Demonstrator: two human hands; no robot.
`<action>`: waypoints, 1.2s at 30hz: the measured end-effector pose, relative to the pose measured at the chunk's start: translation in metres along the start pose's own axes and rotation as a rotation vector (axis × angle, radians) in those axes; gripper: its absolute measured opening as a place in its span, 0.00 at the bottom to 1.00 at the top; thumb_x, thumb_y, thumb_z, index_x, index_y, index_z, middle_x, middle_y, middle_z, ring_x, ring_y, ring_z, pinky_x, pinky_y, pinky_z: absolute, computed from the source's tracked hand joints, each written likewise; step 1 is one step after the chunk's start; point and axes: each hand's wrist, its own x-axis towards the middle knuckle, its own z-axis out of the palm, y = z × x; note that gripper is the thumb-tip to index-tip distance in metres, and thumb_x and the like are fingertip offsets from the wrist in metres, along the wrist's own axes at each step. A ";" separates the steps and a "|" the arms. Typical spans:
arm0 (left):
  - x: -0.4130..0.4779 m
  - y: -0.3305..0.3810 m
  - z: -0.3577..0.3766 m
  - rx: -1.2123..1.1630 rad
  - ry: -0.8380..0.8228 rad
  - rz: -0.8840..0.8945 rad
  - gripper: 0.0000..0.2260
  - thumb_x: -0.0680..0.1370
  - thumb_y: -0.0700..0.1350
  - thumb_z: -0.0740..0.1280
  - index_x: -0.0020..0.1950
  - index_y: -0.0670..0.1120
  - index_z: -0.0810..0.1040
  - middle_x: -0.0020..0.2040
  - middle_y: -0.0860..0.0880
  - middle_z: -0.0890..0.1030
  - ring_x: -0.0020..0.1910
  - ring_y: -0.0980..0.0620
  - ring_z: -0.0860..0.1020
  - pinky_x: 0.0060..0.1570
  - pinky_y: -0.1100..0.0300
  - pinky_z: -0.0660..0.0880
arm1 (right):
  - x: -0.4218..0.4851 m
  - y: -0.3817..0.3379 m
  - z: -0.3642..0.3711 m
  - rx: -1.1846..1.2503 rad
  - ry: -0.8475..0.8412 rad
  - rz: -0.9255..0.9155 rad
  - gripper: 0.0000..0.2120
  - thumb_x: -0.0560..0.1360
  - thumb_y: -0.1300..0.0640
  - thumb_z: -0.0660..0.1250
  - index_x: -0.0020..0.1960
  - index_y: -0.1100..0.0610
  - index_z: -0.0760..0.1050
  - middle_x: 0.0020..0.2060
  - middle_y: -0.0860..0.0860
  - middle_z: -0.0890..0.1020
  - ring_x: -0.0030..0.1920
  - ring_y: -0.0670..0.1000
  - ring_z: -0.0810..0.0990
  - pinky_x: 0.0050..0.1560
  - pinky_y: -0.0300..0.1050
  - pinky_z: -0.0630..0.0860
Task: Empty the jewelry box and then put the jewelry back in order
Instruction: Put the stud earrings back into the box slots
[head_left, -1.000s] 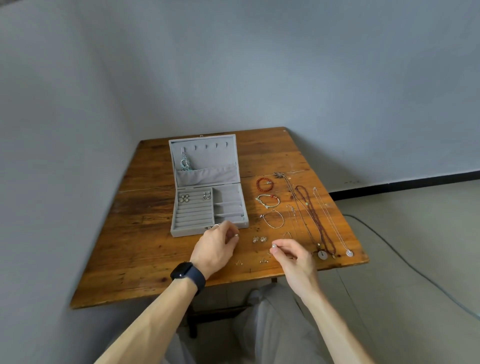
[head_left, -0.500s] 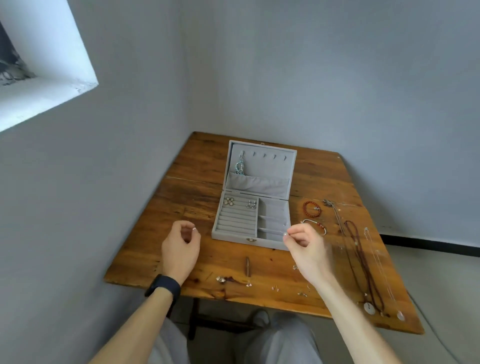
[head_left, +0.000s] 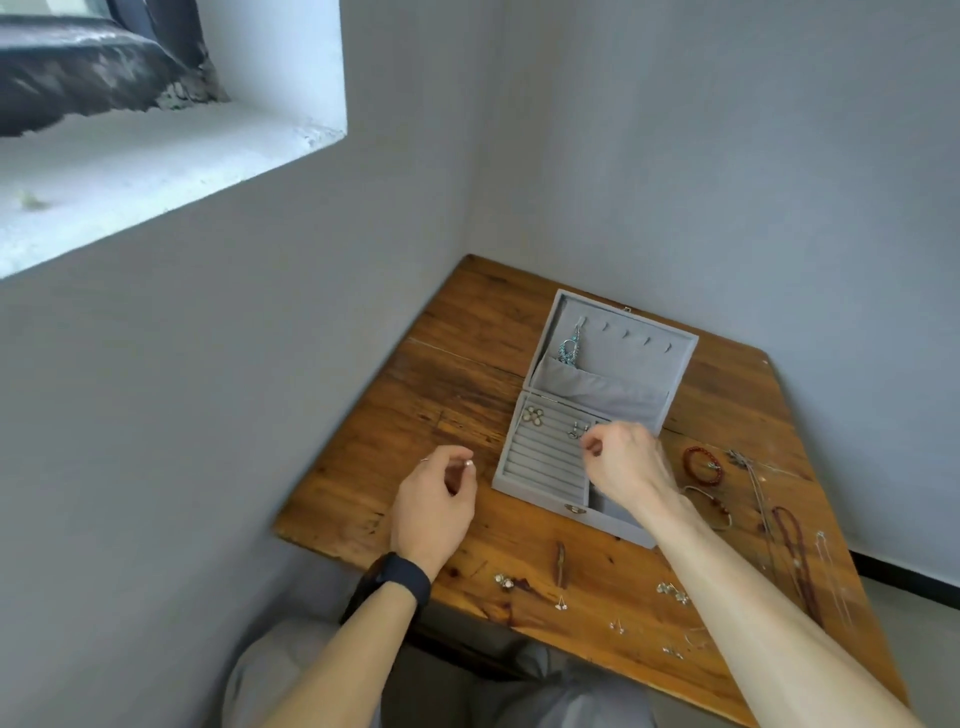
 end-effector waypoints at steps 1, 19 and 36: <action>0.000 0.000 0.000 0.000 -0.002 0.001 0.07 0.80 0.49 0.67 0.57 0.56 0.79 0.51 0.58 0.81 0.46 0.62 0.78 0.42 0.72 0.71 | 0.001 -0.001 0.000 -0.023 -0.012 0.008 0.10 0.78 0.58 0.67 0.55 0.50 0.84 0.52 0.50 0.86 0.55 0.55 0.82 0.55 0.49 0.80; 0.001 -0.001 -0.003 -0.006 -0.033 -0.002 0.06 0.79 0.48 0.68 0.56 0.55 0.79 0.49 0.60 0.81 0.44 0.65 0.77 0.40 0.75 0.70 | -0.004 0.001 -0.006 0.296 -0.100 0.152 0.09 0.75 0.53 0.72 0.56 0.48 0.82 0.48 0.45 0.85 0.50 0.46 0.81 0.49 0.36 0.71; 0.048 0.078 0.057 0.148 -0.371 0.253 0.06 0.78 0.52 0.71 0.54 0.55 0.83 0.46 0.59 0.83 0.47 0.60 0.80 0.45 0.62 0.80 | -0.195 0.057 0.056 0.322 0.384 0.317 0.23 0.78 0.49 0.65 0.69 0.60 0.75 0.70 0.55 0.76 0.72 0.58 0.71 0.70 0.56 0.68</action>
